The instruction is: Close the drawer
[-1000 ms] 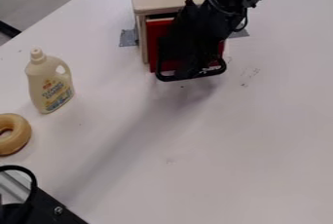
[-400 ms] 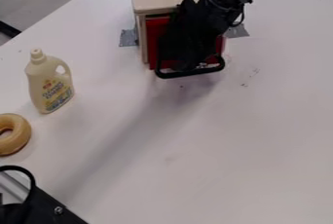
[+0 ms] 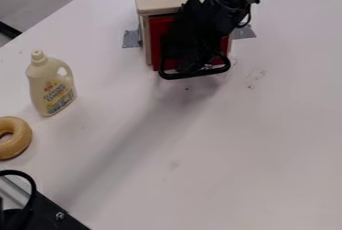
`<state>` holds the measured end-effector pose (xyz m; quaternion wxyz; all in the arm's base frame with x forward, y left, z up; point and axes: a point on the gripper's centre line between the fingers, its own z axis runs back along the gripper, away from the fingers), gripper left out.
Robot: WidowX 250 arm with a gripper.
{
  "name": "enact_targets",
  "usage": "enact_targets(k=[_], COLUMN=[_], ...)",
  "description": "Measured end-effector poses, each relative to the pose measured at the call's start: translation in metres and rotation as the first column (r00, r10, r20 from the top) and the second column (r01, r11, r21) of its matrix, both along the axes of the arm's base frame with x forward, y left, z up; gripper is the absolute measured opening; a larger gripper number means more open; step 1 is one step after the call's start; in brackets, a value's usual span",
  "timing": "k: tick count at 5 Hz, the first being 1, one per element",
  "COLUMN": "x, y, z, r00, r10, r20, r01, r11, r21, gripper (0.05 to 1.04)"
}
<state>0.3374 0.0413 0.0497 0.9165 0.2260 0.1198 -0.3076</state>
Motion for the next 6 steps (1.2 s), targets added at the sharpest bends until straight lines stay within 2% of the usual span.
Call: enact_targets(k=[1,2,3,4,5,6], x=[0.001,0.003,0.004,0.004,-0.01,-0.034], y=[0.001,0.006,0.009,0.009,0.013,0.01], z=[0.0,0.003,0.002,0.002,-0.002,0.016], r00=[1.0,1.0,1.0,1.0,0.996,0.99], r10=[-0.003,-0.005,-0.012,-0.017,0.01,0.041], r20=[0.002,0.019,0.018,0.015,-0.084,-0.135], r01=[0.003,0.004,0.011,0.016,-0.015,-0.068], r11=[1.0,0.999,0.998,0.998,0.998,0.978], r21=[0.006,0.047,0.065,0.063,-0.06,-0.199], gripper=[0.999,0.999,0.999,0.999,0.998,0.998])
